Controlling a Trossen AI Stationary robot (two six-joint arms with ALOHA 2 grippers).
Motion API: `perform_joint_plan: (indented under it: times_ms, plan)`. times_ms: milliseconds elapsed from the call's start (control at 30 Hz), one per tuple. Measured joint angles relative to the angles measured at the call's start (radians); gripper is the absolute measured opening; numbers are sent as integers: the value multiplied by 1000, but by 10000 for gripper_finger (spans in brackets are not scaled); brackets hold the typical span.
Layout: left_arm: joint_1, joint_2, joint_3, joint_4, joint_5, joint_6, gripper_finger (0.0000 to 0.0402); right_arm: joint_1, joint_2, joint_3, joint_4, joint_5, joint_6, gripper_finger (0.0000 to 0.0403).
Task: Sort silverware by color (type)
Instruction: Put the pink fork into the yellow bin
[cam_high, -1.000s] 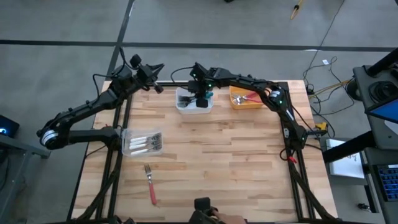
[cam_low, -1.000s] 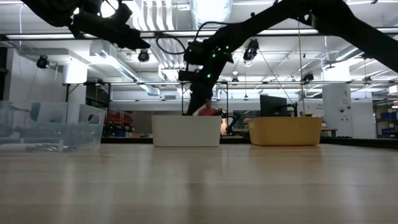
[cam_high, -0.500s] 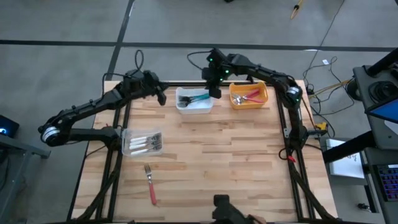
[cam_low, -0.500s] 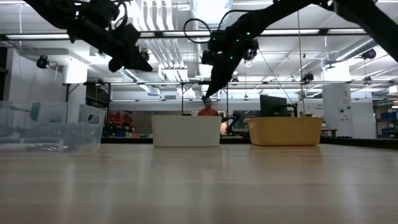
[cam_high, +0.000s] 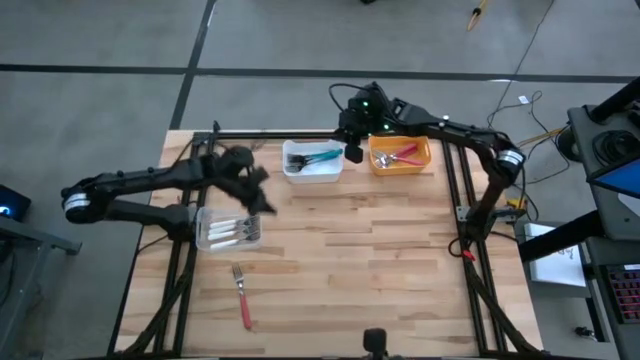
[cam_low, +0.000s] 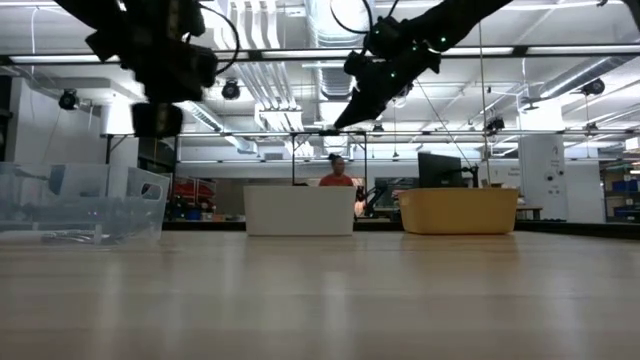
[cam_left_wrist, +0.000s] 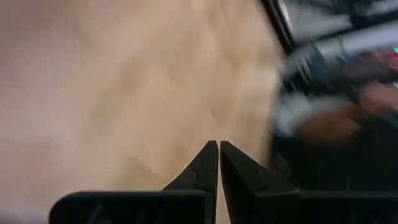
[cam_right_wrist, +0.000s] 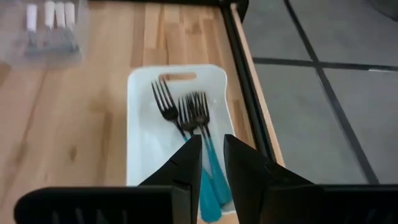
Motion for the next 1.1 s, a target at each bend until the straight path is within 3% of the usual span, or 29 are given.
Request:
perform_joint_plan:
  times_ms: [67,233,333,500,700,767,1100]
  plan:
    - [-70,0,0,-49,65,-102,0,7,-23,-27,31,0,29,59]
    - [-273,0,0,-63,66,-221,0,38,-61,-52,26,0,84,61]
    - [-397,0,0,-63,-57,-285,0,65,-73,-55,27,1,113,61]
    - [-617,0,-1,-72,-403,-502,0,119,-76,-47,26,5,161,61]
    - [-840,8,-1,-90,-590,-863,0,190,-81,-47,-2,8,180,60]
    - [-907,23,-1,-106,-636,-974,0,210,-81,-47,-25,8,180,61]
    - [-1116,193,-1,-115,-640,-1310,0,318,-81,-53,-97,10,205,59]
